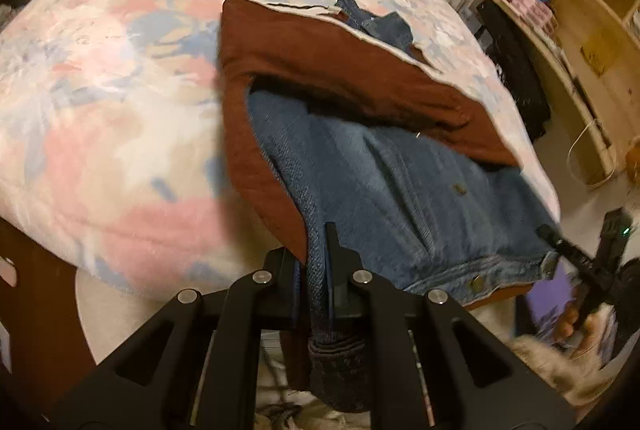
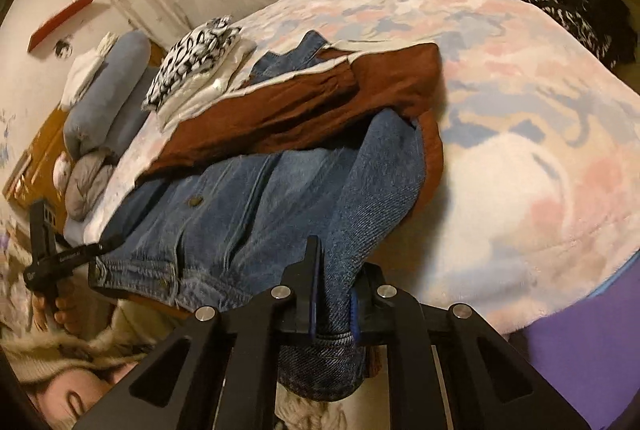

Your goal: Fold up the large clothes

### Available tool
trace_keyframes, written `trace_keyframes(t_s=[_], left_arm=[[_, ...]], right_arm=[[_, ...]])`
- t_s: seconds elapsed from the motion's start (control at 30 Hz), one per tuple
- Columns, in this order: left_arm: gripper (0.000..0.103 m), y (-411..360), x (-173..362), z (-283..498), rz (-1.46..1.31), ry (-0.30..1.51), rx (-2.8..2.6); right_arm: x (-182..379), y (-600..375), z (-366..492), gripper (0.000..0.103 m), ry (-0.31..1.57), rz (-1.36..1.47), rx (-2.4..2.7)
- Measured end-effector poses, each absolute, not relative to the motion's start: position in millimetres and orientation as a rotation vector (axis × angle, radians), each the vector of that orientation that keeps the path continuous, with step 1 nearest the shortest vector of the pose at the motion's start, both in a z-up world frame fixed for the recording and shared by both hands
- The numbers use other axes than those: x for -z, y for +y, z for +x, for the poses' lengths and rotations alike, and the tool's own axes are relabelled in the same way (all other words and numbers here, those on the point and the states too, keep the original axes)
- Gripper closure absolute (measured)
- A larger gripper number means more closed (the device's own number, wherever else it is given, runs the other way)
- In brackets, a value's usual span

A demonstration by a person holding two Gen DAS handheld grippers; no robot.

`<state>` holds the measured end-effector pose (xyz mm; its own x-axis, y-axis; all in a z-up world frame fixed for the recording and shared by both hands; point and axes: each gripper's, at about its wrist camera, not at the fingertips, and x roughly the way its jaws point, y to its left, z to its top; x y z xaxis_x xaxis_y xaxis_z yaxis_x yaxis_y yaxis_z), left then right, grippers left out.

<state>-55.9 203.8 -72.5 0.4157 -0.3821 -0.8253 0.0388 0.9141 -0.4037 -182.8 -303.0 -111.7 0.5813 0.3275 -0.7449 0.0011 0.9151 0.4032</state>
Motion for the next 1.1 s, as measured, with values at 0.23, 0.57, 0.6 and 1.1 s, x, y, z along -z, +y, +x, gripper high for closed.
trace_keyframes(t_s=[0.23, 0.57, 0.6, 1.1], left_arm=[[0.096, 220.8, 29.5, 9.2, -0.551, 1.033, 0.286], [0.08, 237.9, 33.9, 179.0, -0.721, 1.01, 0.212], [0.075, 236.2, 39.6, 193.7, -0.735, 1.007, 0.204], [0.038, 229.2, 105.2, 283.9, -0.404, 1.036, 0.139]], right_arm=[[74.6, -317.6, -113.1, 0.093, 0.888, 0.499, -0.215], [33.7, -346.2, 72.5, 0.083, 0.841, 0.683, -0.136], [35.7, -349.3, 93.4, 0.072, 0.844, 0.709, -0.131], [127.2, -346.3, 227.6, 0.022, 0.953, 0.51, -0.088]])
